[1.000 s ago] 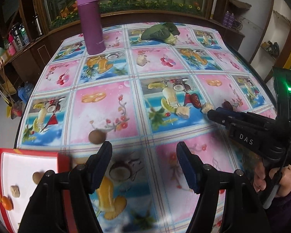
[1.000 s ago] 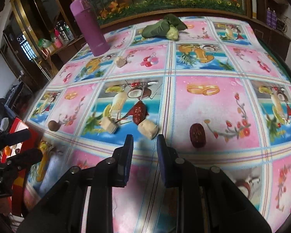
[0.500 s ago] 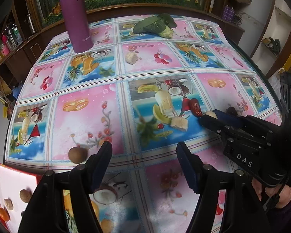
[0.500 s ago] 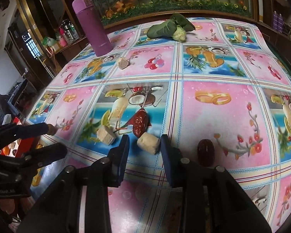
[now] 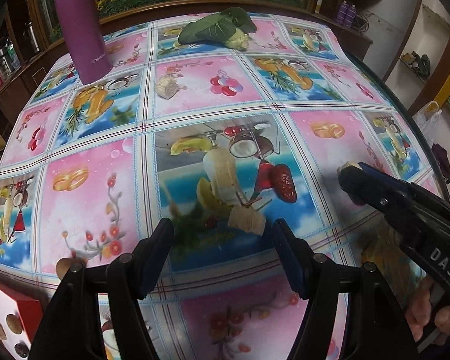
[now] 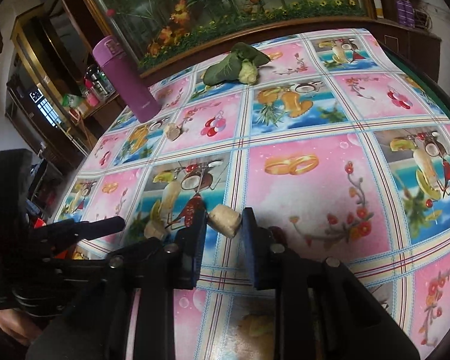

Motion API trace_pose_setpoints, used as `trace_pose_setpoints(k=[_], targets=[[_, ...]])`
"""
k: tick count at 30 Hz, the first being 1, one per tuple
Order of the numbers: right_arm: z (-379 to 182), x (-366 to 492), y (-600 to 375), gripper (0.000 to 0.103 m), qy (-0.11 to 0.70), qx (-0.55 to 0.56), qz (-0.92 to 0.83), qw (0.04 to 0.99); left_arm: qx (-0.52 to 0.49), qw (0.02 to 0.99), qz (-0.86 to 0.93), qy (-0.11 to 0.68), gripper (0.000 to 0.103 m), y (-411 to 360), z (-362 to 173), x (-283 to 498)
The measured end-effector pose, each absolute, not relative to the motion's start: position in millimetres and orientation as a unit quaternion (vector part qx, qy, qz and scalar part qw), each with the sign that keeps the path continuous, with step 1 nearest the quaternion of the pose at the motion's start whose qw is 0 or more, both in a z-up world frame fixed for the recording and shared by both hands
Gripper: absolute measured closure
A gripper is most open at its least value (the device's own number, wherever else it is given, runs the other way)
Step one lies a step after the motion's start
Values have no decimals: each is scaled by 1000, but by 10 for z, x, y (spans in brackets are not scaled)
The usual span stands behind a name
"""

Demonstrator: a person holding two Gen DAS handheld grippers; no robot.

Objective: Organize fruits
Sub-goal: 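Grasp a tan pastry with the left tool while the right tool grasps a tan cube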

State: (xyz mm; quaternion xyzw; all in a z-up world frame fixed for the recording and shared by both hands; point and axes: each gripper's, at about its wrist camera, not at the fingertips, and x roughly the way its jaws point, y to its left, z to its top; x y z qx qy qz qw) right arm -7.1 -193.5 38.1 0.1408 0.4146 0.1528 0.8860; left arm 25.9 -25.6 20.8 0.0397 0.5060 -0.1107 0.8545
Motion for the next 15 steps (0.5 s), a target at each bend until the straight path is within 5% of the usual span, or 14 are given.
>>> trace_pose_setpoints(k=[4, 15], targets=[[379, -76, -1936, 77, 415, 140, 156, 885, 47, 858, -120, 497, 77, -299, 190, 264], [379, -152, -1722, 77, 409, 115, 168, 889, 20, 887, -115, 447, 79, 34, 596, -20]])
